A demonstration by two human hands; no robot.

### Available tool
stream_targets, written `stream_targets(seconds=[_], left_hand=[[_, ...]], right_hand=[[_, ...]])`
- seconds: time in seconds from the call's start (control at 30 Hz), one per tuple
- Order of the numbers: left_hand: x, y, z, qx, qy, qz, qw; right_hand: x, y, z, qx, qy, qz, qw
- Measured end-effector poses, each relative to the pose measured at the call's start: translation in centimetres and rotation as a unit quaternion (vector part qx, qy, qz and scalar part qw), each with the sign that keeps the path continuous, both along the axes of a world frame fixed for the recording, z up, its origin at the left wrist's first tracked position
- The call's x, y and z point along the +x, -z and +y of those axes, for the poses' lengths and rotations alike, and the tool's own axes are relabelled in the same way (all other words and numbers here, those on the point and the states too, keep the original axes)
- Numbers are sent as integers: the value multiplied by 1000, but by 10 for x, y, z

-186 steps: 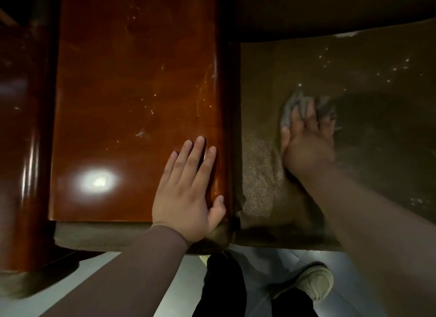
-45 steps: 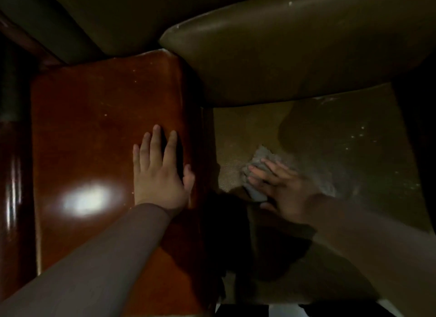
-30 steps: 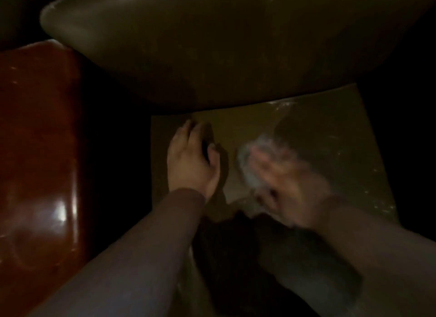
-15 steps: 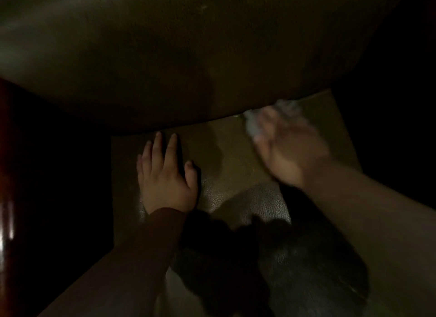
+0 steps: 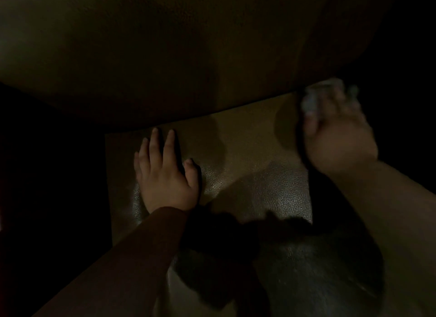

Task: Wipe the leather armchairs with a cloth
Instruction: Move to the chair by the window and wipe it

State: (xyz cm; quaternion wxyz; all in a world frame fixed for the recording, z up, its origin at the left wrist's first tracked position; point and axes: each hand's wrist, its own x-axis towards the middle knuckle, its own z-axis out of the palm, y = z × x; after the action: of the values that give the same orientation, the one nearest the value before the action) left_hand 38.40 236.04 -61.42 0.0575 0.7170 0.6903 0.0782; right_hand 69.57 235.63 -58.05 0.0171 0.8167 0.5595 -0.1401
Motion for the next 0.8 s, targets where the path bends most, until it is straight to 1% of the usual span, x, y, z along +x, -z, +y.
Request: stream_targets(seconds=[0.03,0.07,0.1,0.13,0.17,0.2,0.23,0.27,0.3,0.33,0.37,0.4,0.43,0.47,0.5,0.53,0.57,0.6,0.63,0.67,0.7,0.73,0.8], left_hand=[[-1,1,0,1,-1,0,1000],[-3,2,-1,3,-2,0,1000],[-4,3,-1,4,-1,-1,1000],[-6,3,-1,5,-1,-1,1000],[-5,2,-1,6,-1,-2,1000],[-4,1,-1,8,1,-1,1000],[-3,0,-1,8,3,1,1000],[-2,0,0,6,2,0,1000],[-1,0,1,5,1,-1,1000],[-1,1,0,4,2,-3,1000],[-2,1,-1,-1,3,-4,1000],[-2,2,-2,-5,5,-5,1000],[-2,2,-2,-10,5,-3,1000],[-3,1,-2,-17,4,1,1000],[-3,-3,-3,-29,5,9,1000],[-4,-6,-5,-49,4,17,999],[-3,-12,-5,-69,4,24,997],[-2,-18,-3,-91,6,31,995],[-2,-24,0,-117,6,42,992],[0,-32,5,-139,6,56,989],[4,-38,9,-156,-2,63,986],[12,-43,13,-166,-20,61,984],[36,-51,15,-173,-48,12,984]], right_hand=[[-1,-6,1,-19,57,5,998],[-16,-10,2,-25,60,-1,998],[-39,-11,1,-19,8,-3,1000],[-68,-13,-4,-7,-71,17,997],[-92,-11,-13,5,-159,56,986],[-110,-10,-22,18,-246,97,964],[-115,-10,-29,19,-308,126,943],[-106,-11,-29,24,-334,131,933],[-83,-5,-25,28,-323,113,939],[-56,-2,-19,31,-291,73,953],[-24,0,-11,11,-235,36,971],[5,-1,-3,-10,-147,19,989],[23,-3,2,-35,-53,35,997],[24,0,7,-47,17,40,998],[11,-1,8,-60,30,21,997],[-8,1,3,-72,-11,-7,997],[-22,2,-1,-85,-70,-9,994],[-30,0,-6,-82,-129,9,988],[-29,-7,-6,-85,-163,46,982],[-19,-17,-2,-76,-176,64,979],[-4,-21,6,-74,-173,65,980],[12,-22,12,-69,-148,58,985],[28,-16,19,-59,-53,80,994]])
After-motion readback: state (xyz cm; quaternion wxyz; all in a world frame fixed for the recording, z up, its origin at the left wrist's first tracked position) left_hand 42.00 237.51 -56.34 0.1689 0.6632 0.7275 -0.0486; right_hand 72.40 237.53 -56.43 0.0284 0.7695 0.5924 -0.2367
